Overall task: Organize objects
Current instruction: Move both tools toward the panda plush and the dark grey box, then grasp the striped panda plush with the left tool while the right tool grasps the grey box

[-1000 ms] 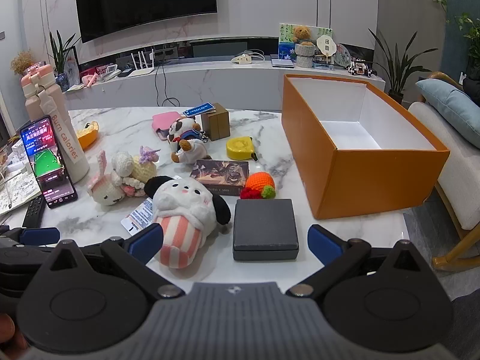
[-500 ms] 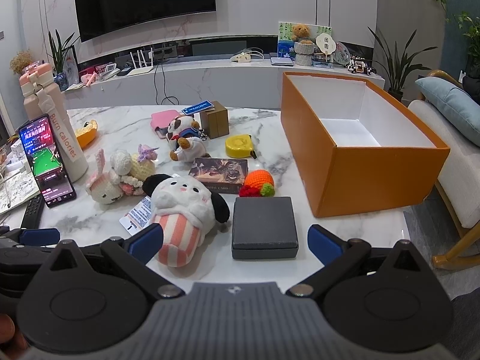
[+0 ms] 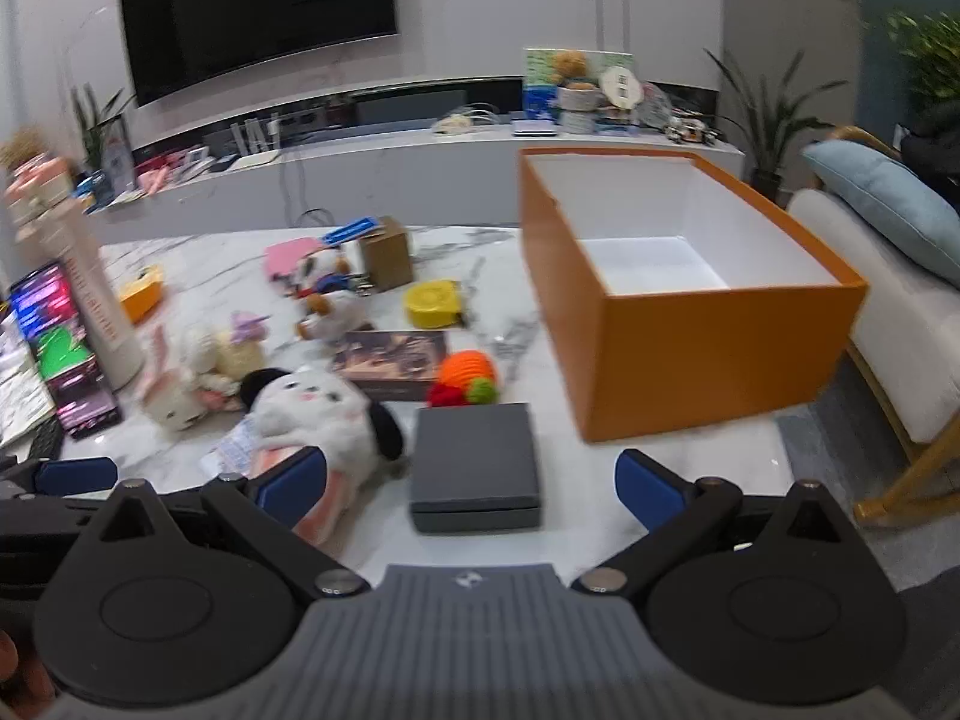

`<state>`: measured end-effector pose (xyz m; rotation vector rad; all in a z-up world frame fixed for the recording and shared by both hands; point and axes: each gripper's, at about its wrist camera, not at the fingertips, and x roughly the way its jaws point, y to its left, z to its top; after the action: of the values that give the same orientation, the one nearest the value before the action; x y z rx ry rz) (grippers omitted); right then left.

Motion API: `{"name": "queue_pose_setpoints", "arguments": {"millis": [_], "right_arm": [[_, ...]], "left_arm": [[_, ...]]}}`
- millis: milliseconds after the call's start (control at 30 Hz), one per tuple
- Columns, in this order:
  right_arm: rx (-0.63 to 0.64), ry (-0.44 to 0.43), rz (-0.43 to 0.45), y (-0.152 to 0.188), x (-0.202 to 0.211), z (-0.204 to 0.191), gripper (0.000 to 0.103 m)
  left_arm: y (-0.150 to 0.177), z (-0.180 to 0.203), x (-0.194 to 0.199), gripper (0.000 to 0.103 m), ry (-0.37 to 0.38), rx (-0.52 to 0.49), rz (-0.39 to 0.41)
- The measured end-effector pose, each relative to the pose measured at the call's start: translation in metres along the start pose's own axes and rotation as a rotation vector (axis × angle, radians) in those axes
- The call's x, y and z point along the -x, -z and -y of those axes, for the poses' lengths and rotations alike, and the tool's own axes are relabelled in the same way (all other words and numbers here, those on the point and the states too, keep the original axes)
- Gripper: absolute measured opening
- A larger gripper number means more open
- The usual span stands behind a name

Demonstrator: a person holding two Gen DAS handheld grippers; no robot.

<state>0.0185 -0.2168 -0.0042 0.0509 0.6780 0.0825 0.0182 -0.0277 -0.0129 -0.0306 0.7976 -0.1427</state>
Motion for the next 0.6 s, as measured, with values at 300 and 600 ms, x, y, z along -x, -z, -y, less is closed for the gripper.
{"name": "queue_pose_setpoints", "arguments": {"millis": [300,600], "right_arm": [[-0.029,0.058,0.018,-0.009,0.002,0.026,0.102],[-0.017,0.073,0.004,-0.008,-0.005,0.031,0.102]], "left_arm": [[-0.007,0.023,-0.036,0.102,0.027,-0.045,-0.008],[-0.003,0.004,-0.054,0.074,0.098,0.001,-0.064]]}}
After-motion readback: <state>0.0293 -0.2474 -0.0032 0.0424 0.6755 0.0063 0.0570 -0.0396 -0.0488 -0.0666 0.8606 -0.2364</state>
